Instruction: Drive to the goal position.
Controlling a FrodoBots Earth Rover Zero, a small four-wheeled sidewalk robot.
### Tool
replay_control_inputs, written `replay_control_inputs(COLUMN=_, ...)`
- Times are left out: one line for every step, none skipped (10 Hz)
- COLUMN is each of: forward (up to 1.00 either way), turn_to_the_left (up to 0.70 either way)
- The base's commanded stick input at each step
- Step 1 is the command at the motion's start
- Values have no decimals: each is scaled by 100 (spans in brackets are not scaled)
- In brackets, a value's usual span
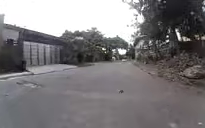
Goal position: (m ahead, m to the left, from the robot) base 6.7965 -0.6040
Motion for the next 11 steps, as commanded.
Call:
replay_control_inputs(forward=100, turn_to_the_left=-39)
replay_control_inputs(forward=100, turn_to_the_left=-39)
replay_control_inputs(forward=100, turn_to_the_left=-39)
replay_control_inputs(forward=100, turn_to_the_left=-39)
replay_control_inputs(forward=100, turn_to_the_left=-39)
replay_control_inputs(forward=100, turn_to_the_left=-39)
replay_control_inputs(forward=100, turn_to_the_left=-15)
replay_control_inputs(forward=100, turn_to_the_left=0)
replay_control_inputs(forward=100, turn_to_the_left=1)
replay_control_inputs(forward=100, turn_to_the_left=1)
replay_control_inputs(forward=100, turn_to_the_left=1)
